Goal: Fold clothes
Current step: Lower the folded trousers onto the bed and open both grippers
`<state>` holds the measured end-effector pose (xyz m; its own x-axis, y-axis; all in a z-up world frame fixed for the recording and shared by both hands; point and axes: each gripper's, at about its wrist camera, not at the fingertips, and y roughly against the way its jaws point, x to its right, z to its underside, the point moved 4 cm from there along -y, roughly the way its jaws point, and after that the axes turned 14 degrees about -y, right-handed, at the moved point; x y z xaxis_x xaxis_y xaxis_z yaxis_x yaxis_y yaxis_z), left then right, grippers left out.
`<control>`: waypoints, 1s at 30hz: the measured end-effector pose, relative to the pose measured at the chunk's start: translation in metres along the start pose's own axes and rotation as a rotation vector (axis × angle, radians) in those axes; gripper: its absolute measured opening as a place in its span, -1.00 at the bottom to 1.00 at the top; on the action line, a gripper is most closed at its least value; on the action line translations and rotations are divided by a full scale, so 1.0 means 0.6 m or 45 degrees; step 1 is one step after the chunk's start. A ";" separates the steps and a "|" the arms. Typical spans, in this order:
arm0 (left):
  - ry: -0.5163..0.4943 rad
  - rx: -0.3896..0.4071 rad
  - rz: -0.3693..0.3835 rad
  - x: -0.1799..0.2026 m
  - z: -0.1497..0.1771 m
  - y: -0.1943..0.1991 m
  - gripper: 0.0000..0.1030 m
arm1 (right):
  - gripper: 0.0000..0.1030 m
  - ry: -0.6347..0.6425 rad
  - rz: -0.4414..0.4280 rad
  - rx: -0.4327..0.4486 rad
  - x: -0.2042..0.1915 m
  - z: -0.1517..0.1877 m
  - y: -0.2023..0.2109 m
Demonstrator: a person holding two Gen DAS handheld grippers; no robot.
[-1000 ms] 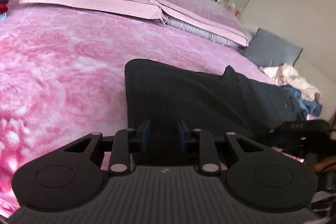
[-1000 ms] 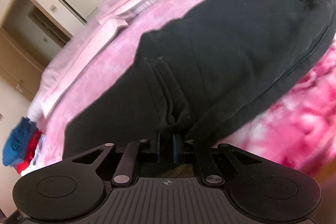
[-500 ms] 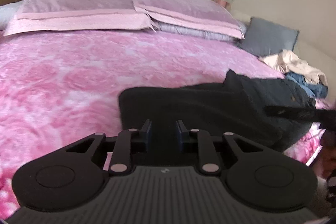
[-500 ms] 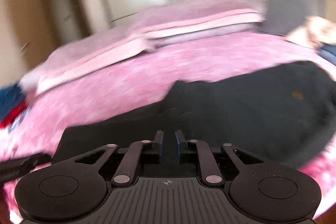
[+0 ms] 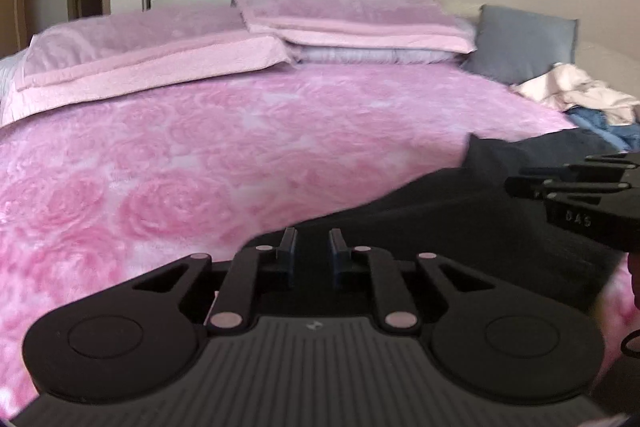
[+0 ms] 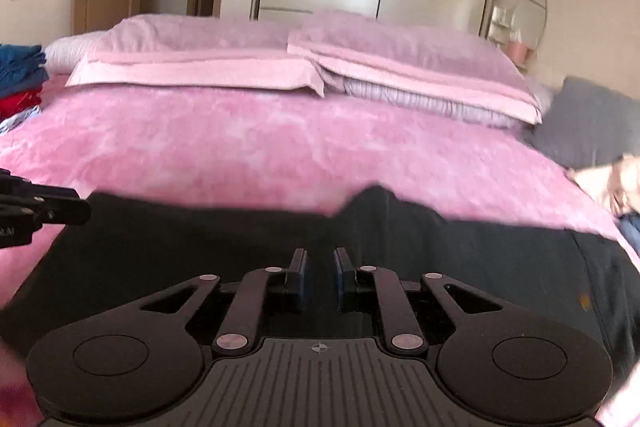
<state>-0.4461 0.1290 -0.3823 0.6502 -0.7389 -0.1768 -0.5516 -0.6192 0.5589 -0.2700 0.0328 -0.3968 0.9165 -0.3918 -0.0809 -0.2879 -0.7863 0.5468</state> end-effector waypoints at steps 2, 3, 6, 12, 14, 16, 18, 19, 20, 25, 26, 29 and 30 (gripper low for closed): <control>-0.015 -0.025 0.006 -0.001 0.008 -0.031 -0.74 | -0.74 0.008 0.013 -0.043 0.003 0.004 -0.046; -0.025 -0.028 0.009 0.001 0.014 -0.042 -0.74 | -0.75 0.012 0.019 -0.064 0.004 0.006 -0.070; -0.053 -0.009 -0.021 0.012 0.024 -0.047 -0.74 | -0.75 0.124 0.045 0.000 -0.002 0.033 -0.070; 0.005 0.009 -0.016 0.019 0.024 0.034 -0.78 | -0.74 -0.107 -0.044 -0.031 0.044 0.013 -0.044; 0.012 0.016 -0.001 0.034 0.032 0.073 -0.78 | -0.74 -0.151 -0.078 -0.006 0.056 0.014 0.006; 0.005 -0.009 0.005 0.058 0.048 0.103 -0.78 | -0.74 -0.161 -0.128 0.031 0.059 0.016 0.059; -0.003 -0.055 0.005 0.086 0.072 0.117 -0.78 | -0.74 -0.119 -0.115 -0.017 0.055 0.047 0.082; 0.009 -0.081 -0.017 0.096 0.086 0.117 -0.78 | -0.74 -0.087 -0.085 -0.084 0.054 0.070 0.078; 0.022 -0.086 -0.047 0.103 0.095 0.116 -0.78 | -0.74 -0.051 -0.083 -0.063 0.052 0.088 0.078; 0.114 -0.104 -0.105 0.104 0.069 0.135 -0.78 | -0.74 -0.071 -0.042 -0.075 0.045 0.063 0.102; 0.116 -0.116 -0.104 0.110 0.068 0.138 -0.78 | -0.74 -0.093 -0.064 -0.037 0.049 0.059 0.116; 0.119 -0.151 -0.130 0.129 0.068 0.141 -0.77 | -0.73 -0.084 -0.039 -0.112 0.055 0.084 0.107; 0.118 -0.163 -0.153 0.136 0.071 0.141 -0.77 | -0.68 -0.085 -0.050 -0.140 0.059 0.097 0.097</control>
<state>-0.4618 0.0053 -0.3839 0.7560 -0.6303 -0.1765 -0.3999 -0.6583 0.6377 -0.2704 -0.0546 -0.4162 0.9048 -0.3956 -0.1574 -0.2166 -0.7458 0.6299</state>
